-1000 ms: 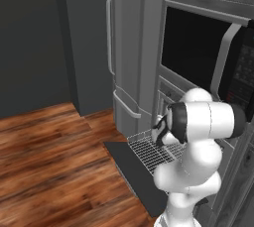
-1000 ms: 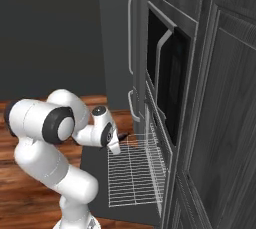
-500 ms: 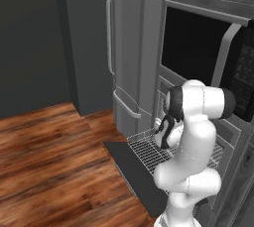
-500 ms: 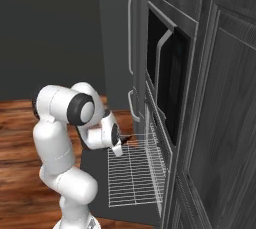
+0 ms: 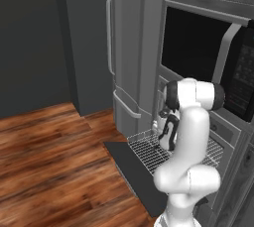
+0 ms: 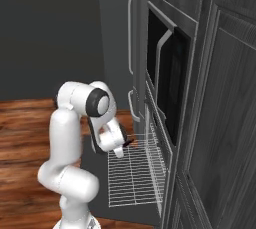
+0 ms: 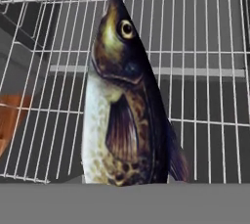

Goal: Place the fish on the bottom rack of the oven, and slide the tray back inside. Close the oven door.

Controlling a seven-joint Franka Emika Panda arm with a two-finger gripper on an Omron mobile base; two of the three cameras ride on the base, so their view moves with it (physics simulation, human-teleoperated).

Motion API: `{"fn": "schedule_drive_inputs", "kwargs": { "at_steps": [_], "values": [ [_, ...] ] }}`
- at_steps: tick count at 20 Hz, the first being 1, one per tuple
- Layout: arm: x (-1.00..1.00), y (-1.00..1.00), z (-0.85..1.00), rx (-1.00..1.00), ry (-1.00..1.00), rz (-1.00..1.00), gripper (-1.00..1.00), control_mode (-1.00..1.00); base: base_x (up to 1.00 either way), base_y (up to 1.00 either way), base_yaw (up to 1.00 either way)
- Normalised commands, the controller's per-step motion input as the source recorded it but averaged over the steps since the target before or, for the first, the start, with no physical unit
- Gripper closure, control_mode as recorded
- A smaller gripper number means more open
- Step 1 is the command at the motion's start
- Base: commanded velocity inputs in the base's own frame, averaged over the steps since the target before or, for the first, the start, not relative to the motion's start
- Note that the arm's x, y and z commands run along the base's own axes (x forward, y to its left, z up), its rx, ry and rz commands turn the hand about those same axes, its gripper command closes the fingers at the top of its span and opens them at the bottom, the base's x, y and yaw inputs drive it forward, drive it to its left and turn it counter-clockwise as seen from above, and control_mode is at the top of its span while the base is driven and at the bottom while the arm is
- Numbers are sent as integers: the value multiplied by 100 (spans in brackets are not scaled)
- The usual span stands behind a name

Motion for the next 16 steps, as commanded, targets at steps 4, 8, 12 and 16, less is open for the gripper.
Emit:
{"fn": "schedule_drive_inputs", "kwargs": {
  "at_steps": [4, 8, 12, 16],
  "values": [
    [33, 0, -42, 0, 0, -8, 100, -100, 0, 0, 0],
    [36, 0, -36, 0, 0, -8, 100, -100, 0, 0, 0],
    [33, -1, -26, 0, 0, -7, 100, -100, 0, 0, 0],
    [27, -16, -18, 0, 2, -5, 100, -100, 0, 0, 0]
  ]
}}
